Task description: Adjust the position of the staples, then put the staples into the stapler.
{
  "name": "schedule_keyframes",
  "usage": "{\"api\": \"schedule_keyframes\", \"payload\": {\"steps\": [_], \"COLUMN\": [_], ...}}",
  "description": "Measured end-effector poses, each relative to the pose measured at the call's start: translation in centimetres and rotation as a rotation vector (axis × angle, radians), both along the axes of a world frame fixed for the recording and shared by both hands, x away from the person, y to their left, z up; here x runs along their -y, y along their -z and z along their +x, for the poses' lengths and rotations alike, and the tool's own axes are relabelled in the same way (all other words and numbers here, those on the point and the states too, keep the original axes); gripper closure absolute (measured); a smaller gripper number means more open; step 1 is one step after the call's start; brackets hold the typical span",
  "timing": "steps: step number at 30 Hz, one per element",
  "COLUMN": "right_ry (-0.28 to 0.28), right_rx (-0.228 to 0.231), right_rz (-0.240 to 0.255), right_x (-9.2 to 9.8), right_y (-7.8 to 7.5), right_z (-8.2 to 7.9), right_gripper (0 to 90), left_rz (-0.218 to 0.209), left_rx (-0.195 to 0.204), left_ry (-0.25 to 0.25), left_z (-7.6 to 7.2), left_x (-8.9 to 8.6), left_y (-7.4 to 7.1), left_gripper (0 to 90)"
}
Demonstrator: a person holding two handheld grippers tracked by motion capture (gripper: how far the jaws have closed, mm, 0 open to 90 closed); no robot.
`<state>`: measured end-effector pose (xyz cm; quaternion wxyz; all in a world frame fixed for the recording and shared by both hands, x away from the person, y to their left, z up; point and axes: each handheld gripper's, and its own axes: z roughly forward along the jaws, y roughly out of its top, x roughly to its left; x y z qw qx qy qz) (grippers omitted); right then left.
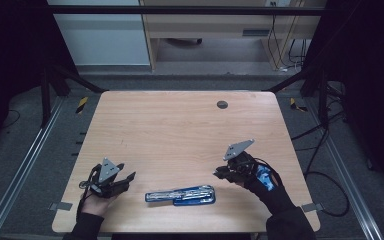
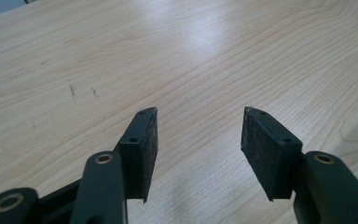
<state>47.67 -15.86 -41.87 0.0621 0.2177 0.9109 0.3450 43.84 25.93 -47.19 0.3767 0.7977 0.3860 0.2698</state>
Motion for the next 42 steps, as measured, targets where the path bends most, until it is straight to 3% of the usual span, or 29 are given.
{"api": "schedule_keyframes", "payload": {"steps": [7,13,23,32,42], "right_ry": [-0.054,-0.09,-0.163,-0.201,-0.278], "right_rx": [-0.009,-0.01,0.002,-0.003,0.013], "right_rz": [0.017,-0.023,-0.083,-0.123,-0.117], "right_x": [0.4,-0.2,-1.5,-2.2,-2.6], "right_y": [-0.2,-0.3,-1.9,-1.5,-1.2], "right_z": [0.1,0.1,0.6,0.6,0.1], "right_gripper": [77.7,77.7,77.6,77.6,77.6], "left_rz": [0.0,-0.002,0.003,0.002,0.006], "left_rx": [-0.007,-0.005,-0.013,-0.019,-0.023], "left_ry": [0.001,0.004,0.006,0.01,0.007], "left_z": [0.1,0.1,0.1,0.2,0.3], "left_x": [0.0,0.1,0.1,0.1,0.2], "left_y": [0.1,0.1,0.2,0.2,0.3], "left_gripper": [45.7,45.6,45.5,45.3,45.4]}}
